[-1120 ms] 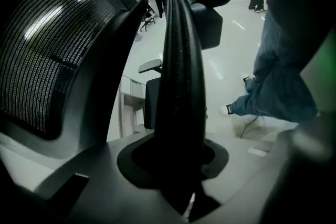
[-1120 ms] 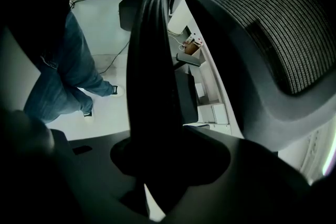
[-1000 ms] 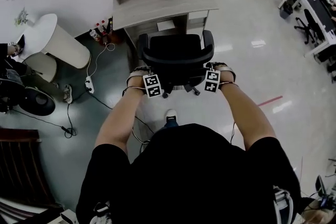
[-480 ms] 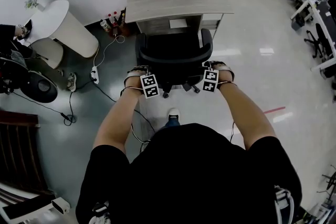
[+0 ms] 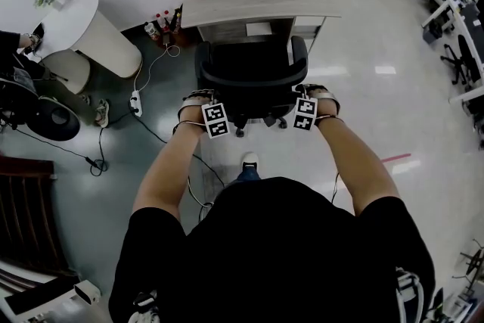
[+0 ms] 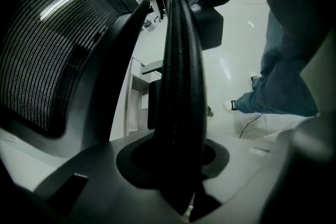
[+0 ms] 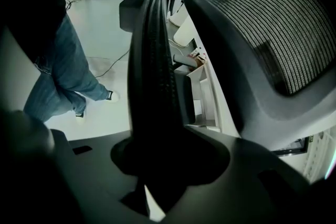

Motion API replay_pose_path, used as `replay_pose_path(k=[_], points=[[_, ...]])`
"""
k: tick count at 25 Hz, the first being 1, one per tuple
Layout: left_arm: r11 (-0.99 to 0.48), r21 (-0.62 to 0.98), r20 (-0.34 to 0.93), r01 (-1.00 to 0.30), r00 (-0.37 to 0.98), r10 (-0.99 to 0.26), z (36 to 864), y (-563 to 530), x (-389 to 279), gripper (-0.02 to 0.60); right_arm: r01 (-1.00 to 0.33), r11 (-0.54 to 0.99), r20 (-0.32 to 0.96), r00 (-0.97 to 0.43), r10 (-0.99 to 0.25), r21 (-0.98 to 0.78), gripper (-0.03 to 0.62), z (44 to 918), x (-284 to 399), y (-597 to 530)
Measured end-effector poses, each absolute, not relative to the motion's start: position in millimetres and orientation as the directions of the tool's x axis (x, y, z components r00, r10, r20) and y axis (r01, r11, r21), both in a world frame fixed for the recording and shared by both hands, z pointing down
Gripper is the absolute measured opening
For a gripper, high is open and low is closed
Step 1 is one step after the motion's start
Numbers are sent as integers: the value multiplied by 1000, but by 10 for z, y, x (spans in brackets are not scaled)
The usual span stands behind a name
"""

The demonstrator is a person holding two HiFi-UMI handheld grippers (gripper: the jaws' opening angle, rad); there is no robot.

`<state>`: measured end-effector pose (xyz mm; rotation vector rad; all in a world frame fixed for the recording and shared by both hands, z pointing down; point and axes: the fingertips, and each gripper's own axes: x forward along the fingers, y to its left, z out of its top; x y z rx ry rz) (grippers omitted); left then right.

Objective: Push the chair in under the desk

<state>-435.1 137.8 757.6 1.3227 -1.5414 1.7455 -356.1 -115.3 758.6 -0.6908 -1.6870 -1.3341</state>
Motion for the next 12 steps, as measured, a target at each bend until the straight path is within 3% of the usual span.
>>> replay_pose_path(k=[12], points=[[-267, -493, 866, -828, -437, -245, 7571, 1312, -4817, 117, 828, 284, 873, -481, -84, 484, 147, 7592, -4021, -1220]])
